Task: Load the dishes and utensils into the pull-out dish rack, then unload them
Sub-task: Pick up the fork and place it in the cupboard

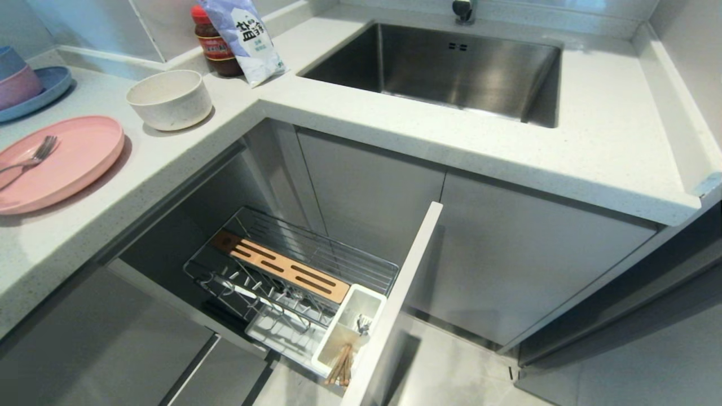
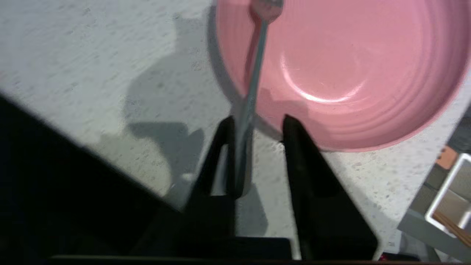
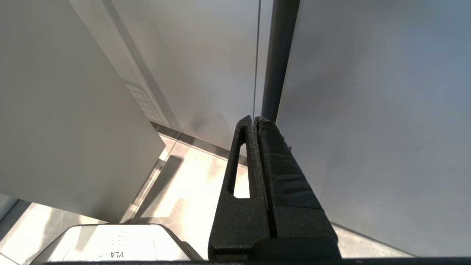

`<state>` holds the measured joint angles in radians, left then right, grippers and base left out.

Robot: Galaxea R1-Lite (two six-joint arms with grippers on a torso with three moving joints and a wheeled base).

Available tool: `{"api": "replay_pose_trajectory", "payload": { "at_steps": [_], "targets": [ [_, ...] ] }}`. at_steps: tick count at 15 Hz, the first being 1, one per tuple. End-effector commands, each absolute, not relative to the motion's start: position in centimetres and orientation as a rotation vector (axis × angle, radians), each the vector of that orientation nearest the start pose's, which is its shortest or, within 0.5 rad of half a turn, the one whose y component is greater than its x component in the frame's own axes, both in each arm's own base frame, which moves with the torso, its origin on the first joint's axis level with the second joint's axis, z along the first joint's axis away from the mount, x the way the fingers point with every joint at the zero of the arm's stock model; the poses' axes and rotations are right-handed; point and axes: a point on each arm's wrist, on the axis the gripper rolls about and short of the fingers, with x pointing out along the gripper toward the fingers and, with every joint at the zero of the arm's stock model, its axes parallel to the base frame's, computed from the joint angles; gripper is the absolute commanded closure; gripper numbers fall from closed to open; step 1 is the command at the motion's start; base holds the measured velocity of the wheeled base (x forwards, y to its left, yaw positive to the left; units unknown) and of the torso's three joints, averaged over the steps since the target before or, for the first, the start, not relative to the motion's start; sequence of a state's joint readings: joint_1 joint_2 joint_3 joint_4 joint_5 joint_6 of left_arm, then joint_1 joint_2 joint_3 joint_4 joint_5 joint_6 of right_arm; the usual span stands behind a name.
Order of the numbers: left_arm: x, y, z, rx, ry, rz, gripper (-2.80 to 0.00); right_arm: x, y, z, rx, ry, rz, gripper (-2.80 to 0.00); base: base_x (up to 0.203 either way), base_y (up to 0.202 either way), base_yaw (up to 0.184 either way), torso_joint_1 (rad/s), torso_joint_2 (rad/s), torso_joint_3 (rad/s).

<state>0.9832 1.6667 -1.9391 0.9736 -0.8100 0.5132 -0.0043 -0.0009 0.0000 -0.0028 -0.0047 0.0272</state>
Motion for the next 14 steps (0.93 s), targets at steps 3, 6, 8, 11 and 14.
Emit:
{"api": "replay_pose_trajectory", "payload": {
  "at_steps": [3, 6, 8, 11, 14],
  "targets": [
    [16.7, 20.9, 34.5, -0.093, 0.433, -0.065, -2.80, -2.3, 0.0, 7.5, 0.028, -0.005, -0.009, 0.00, 0.000, 0.000, 0.000, 0.000, 0.00, 0.000],
    [17.7, 21.0, 33.9, -0.107, 0.440, -0.105, -2.80, -2.3, 0.0, 7.5, 0.028, -0.005, -0.009, 0.00, 0.000, 0.000, 0.000, 0.000, 0.00, 0.000],
    [18.4, 21.0, 33.5, -0.117, 0.445, -0.136, -2.80, -2.3, 0.0, 7.5, 0.028, -0.005, -0.008, 0.00, 0.000, 0.000, 0.000, 0.000, 0.00, 0.000],
    [19.1, 20.6, 33.3, -0.124, 0.446, -0.175, -2.80, -2.3, 0.0, 7.5, 0.028, -0.005, -0.009, 0.00, 0.000, 0.000, 0.000, 0.000, 0.00, 0.000],
    [19.4, 20.2, 33.3, -0.127, 0.449, -0.195, -2.80, -2.3, 0.0, 7.5, 0.028, -0.005, -0.009, 0.00, 0.000, 0.000, 0.000, 0.000, 0.00, 0.000]
  ]
}}
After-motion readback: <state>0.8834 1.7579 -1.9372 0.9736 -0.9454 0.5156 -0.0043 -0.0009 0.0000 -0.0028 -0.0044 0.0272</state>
